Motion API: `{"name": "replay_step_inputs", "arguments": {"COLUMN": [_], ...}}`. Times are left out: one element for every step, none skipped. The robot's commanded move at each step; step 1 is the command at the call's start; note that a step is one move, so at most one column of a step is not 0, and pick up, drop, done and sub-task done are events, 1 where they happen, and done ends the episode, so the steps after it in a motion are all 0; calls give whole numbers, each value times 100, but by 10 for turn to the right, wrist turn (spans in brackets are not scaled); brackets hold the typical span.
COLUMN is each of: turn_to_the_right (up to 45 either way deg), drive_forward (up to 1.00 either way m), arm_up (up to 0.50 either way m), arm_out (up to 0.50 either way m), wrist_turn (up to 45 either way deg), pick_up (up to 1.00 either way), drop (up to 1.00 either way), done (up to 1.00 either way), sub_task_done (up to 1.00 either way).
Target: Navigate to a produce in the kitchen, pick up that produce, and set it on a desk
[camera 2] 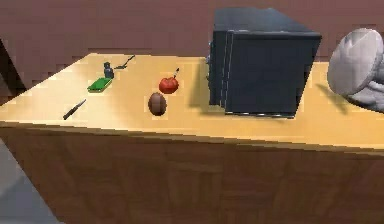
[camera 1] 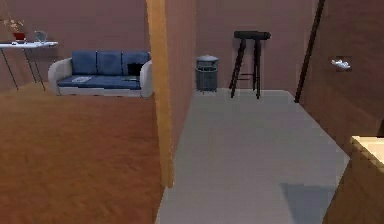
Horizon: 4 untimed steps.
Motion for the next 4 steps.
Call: {"name": "replay_step_inputs", "arguments": {"turn_to_the_right": [450,450,450,0], "drive_forward": [0,0,0,50], "arm_up": [0,0,0,0], "arm_out": [0,0,0,0], "wrist_turn": [0,0,0,0], "pick_up": [0,0,0,0], "drop": [0,0,0,0], "done": [0,0,0,0], "sub_task_done": [0,0,0,0]}}
